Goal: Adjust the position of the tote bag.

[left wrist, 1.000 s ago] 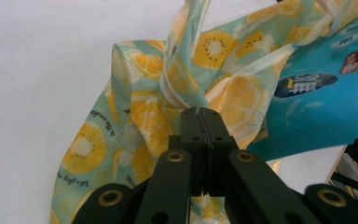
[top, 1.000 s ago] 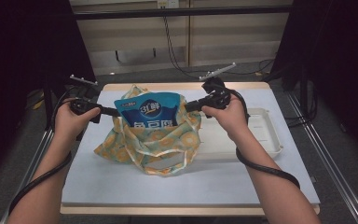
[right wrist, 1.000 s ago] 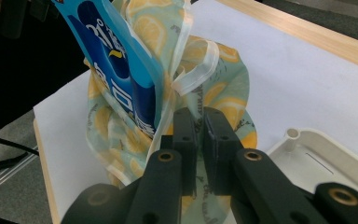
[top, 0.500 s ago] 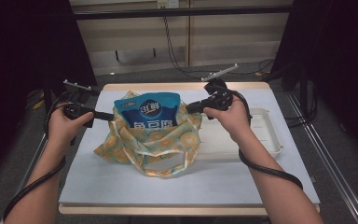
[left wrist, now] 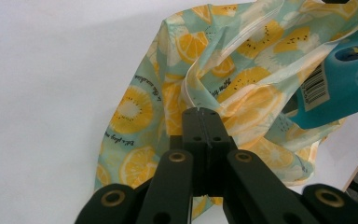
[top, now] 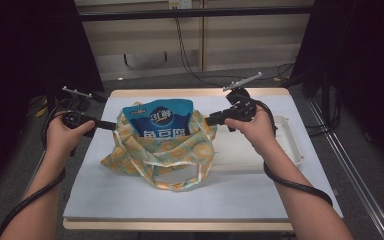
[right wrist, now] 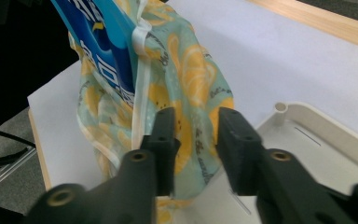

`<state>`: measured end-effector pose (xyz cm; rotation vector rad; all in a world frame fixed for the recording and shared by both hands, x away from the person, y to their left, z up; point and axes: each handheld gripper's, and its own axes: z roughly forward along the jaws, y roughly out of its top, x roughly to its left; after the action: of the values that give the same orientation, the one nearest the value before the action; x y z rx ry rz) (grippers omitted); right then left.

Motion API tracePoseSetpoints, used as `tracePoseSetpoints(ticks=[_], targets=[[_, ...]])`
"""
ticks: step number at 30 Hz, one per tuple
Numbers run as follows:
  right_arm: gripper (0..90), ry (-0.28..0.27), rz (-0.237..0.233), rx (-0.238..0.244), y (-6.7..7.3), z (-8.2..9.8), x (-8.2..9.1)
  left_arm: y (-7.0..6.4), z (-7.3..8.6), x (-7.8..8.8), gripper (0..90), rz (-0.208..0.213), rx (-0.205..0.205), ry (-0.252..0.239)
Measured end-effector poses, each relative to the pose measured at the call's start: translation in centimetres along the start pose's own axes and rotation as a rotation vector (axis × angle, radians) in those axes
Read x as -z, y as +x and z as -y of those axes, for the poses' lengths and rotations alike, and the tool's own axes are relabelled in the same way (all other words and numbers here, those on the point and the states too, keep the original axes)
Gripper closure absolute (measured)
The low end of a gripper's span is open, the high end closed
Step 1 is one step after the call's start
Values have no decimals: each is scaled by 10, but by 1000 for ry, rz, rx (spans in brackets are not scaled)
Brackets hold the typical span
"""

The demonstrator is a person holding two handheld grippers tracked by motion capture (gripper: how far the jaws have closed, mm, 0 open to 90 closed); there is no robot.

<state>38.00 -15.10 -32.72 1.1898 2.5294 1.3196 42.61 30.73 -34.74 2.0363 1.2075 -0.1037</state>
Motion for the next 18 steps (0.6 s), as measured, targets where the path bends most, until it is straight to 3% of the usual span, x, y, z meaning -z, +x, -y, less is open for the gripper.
tracePoseSetpoints(ticks=[1, 2, 9, 14, 18], targets=[[747, 4, -7, 4, -1, 1, -1, 1, 0, 0, 900, -1, -15, 7], [769, 8, -13, 4, -1, 2, -2, -1, 0, -1, 900, 0, 1, -6], [859, 20, -39, 6, 2, 6, -21, -1, 0, 1, 900, 2, 9, -6], [895, 12, -31, 3, 5, 10, -31, 3, 4, 4, 900, -20, 9, -14], [900, 25, -24, -1, 5, 14, -39, 5, 8, 3, 900, -11, 6, -5]])
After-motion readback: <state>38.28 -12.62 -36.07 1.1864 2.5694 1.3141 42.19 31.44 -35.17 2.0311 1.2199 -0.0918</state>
